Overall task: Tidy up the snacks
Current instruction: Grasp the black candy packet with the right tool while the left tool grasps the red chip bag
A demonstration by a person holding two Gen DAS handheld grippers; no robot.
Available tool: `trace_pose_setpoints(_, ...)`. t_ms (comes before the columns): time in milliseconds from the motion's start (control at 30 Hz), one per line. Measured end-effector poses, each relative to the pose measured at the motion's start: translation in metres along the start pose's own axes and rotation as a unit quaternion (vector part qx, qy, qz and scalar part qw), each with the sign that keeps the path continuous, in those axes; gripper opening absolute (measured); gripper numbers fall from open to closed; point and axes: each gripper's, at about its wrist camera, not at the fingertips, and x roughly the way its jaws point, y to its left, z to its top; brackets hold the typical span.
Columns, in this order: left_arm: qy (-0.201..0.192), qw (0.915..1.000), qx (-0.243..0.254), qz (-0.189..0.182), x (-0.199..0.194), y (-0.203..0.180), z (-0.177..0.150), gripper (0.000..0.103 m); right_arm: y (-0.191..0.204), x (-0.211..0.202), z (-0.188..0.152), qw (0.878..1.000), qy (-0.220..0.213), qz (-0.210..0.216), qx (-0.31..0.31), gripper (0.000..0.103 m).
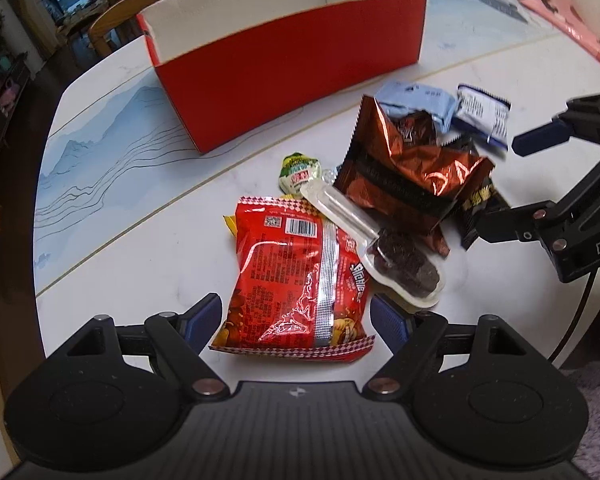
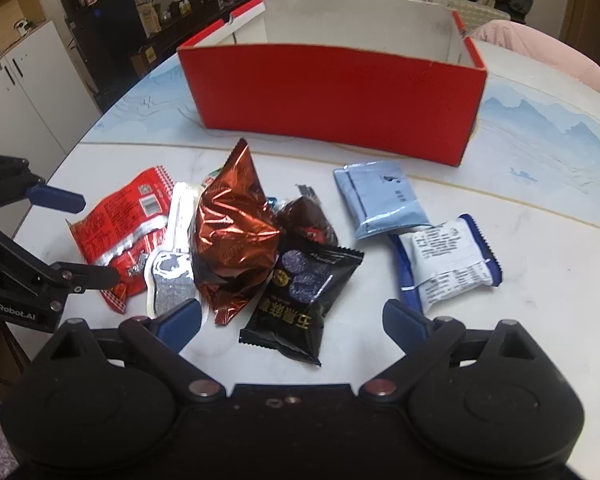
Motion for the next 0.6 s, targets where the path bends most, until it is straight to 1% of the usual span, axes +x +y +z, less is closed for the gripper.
trace_pose_setpoints(67, 0.01, 0.9999, 0.008, -0.004, 0.005, -0.001, 0.0, 0.081, 0.0, 0.003, 0.0, 1.0, 0.004, -0.001, -0.004, 0.097)
trace_pose_setpoints(300, 0.023, 0.9992, 0.03, 0.014, 0.021, -0.004, 0.002, 0.081, 0.002, 0.018, 0.002, 1.0, 0.015, -0.003, -0.011, 0.097)
trace_pose_setpoints(433, 0.026, 0.9987, 0.042, 0.015, 0.028, -0.006, 0.003, 0.081, 0.005, 0.022, 0.002, 1.0, 0.018, -0.006, -0.016, 0.094)
trace_pose_setpoints(500, 0.028, 0.9987, 0.04, 0.013, 0.031, -0.006, 0.005, 0.083, 0.004, 0.025, 0.001, 1.0, 0.019, -0.009, -0.015, 0.093)
trace_pose_setpoints(600, 0.031, 0.999, 0.032, 0.008, 0.034, -0.004, 0.007, 0.084, 0.002, 0.03, 0.002, 1.0, 0.024, -0.016, -0.011, 0.087)
